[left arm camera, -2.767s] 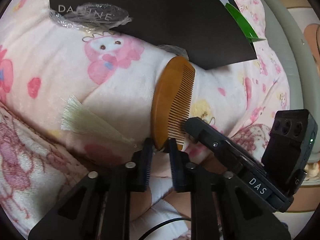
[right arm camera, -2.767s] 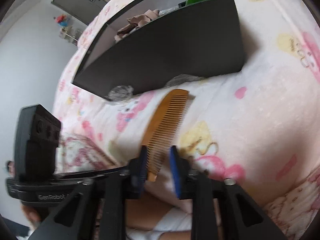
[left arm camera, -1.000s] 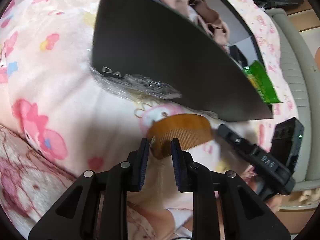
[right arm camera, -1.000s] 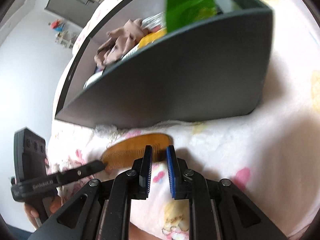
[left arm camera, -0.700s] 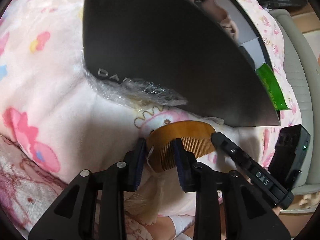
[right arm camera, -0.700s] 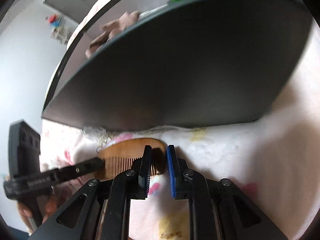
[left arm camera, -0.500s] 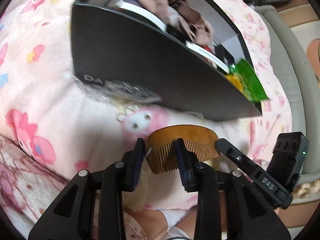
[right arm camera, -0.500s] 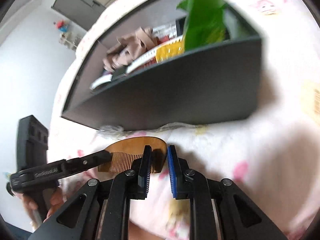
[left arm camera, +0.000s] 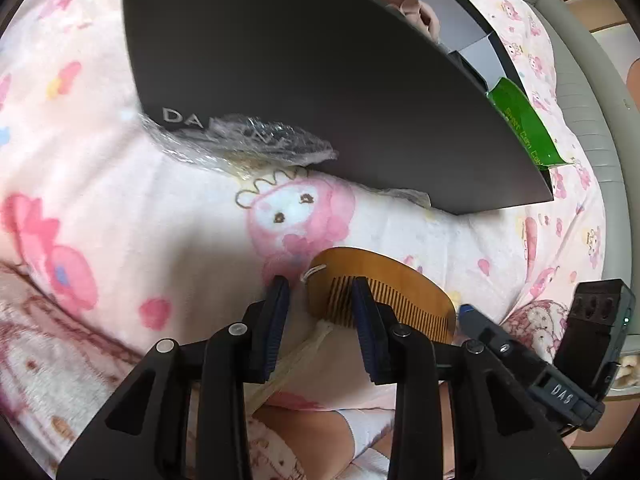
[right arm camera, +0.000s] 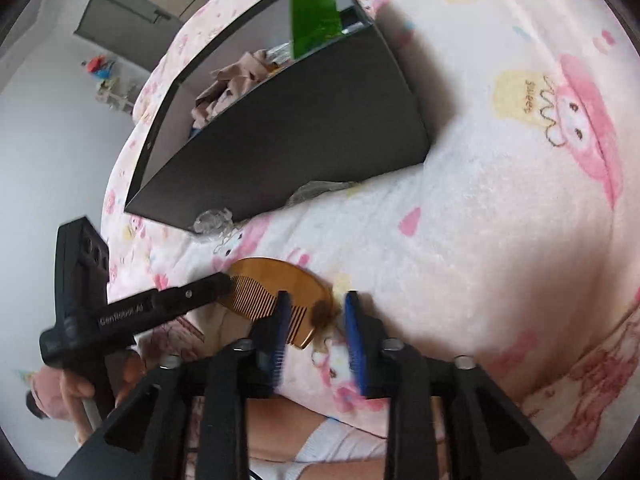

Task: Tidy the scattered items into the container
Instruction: 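Lift the wooden comb with the left gripper up over the box, then lower the comb into the box and open the left gripper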

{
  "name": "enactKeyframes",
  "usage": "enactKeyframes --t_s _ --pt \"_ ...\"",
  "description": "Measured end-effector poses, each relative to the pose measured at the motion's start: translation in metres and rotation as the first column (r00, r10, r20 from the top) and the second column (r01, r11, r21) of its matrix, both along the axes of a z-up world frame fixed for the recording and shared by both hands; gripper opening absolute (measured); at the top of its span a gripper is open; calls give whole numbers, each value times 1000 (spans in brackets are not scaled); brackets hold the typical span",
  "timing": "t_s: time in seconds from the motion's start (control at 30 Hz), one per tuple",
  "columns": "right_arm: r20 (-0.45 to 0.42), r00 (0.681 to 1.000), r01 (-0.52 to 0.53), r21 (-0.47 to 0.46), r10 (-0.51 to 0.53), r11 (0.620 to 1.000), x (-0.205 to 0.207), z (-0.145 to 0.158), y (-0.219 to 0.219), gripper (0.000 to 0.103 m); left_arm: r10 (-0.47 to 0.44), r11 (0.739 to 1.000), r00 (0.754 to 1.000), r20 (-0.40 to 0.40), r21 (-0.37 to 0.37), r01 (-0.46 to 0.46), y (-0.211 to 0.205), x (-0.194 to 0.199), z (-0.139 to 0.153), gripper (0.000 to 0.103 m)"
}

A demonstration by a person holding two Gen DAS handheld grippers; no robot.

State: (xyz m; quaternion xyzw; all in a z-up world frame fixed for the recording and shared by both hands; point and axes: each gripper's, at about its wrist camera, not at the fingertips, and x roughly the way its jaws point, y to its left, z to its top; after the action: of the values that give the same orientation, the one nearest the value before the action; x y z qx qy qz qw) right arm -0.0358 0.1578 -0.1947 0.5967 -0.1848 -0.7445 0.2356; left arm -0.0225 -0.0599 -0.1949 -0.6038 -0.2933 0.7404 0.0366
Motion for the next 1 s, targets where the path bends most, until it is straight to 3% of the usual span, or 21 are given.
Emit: enactKeyframes --t_s 0.13,0.2,0.27,0.5,0.63,0.77,0.87,1.0 --pt "-3 999 -34 12 34 999 -1 -4 -12 34 -9 1000 1000 -17 13 9 7 -10 -8 30" --pt "13 999 -30 -68 30 997 0 -3 -11 36 -19 1000 999 -37 -1 19 10 -9 1 29" --pt "3 1000 -14 -82 14 997 2 5 -9 36 -27 999 997 -70 23 28 10 -6 15 28" --pt "-175 985 -23 -108 4 994 -1 68 -9 36 -35 999 974 -224 33 43 5 -5 91 28" --pt "-302 953 -62 -115 25 991 -17 116 -17 36 -72 997 940 -335 -45 60 -7 -23 144 28" --pt "-397 917 -68 -97 24 993 -48 151 -23 36 -74 997 906 -417 -62 53 -16 -56 173 28" --pt "-429 903 -71 -86 27 994 -73 162 -29 36 -47 998 900 -434 -57 24 -22 -81 168 29" --pt "-390 919 -79 -26 63 997 -106 136 -45 36 -35 995 936 -350 -100 0 -31 -108 132 29"
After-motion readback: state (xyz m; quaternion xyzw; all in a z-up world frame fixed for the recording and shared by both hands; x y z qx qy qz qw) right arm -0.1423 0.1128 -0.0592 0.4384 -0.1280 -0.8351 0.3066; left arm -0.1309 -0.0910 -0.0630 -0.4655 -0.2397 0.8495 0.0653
